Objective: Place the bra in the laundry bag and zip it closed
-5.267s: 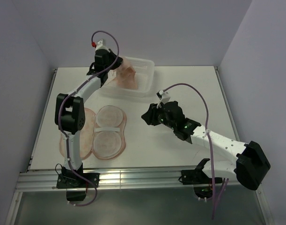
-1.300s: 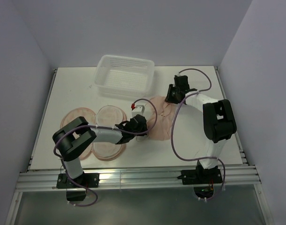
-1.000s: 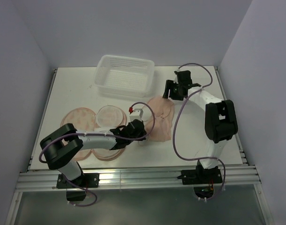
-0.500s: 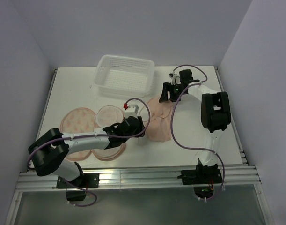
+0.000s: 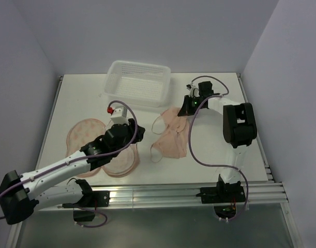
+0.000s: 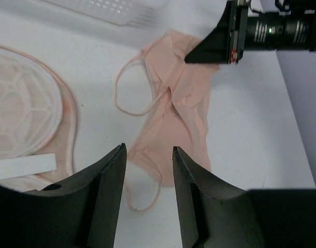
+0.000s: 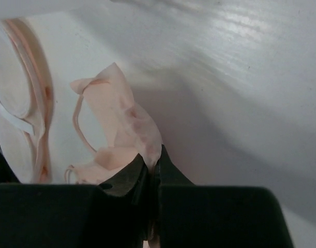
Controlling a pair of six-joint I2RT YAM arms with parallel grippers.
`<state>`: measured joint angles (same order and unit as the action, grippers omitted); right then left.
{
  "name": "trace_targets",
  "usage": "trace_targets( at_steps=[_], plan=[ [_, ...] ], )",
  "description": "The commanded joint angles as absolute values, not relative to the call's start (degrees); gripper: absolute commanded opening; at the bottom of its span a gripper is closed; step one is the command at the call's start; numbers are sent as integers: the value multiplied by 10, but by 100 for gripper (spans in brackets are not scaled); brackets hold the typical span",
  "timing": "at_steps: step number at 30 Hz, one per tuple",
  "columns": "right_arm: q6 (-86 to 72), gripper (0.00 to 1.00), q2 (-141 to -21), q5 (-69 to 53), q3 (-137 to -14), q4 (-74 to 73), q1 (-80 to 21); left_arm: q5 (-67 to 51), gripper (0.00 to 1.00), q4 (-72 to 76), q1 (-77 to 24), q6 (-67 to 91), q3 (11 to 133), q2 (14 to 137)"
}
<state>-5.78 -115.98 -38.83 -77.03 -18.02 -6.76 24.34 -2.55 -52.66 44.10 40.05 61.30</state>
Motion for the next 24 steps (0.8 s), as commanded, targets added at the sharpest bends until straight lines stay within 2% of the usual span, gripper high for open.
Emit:
trace_targets(
  at_steps=[1,3,5,12,18,24],
  plan=[
    [-76,0,-1024,-397,-698,-73,-75,300,48,-102,-518,430,384,524],
    [-78,0,-1003,-400,-687,-63,-81,315,49,-111,-515,431,381,496],
    [-76,0,-935,-403,-655,-44,-90,326,51,-137,-512,428,379,468],
    [-33,0,-720,-339,-602,-55,-206,365,55,-185,-510,422,394,382],
    [-8,0,-642,-256,-643,-106,-311,366,57,-211,-510,418,412,345],
    [-6,0,-624,-198,-686,-123,-420,388,66,-241,-510,395,458,288]
  ],
)
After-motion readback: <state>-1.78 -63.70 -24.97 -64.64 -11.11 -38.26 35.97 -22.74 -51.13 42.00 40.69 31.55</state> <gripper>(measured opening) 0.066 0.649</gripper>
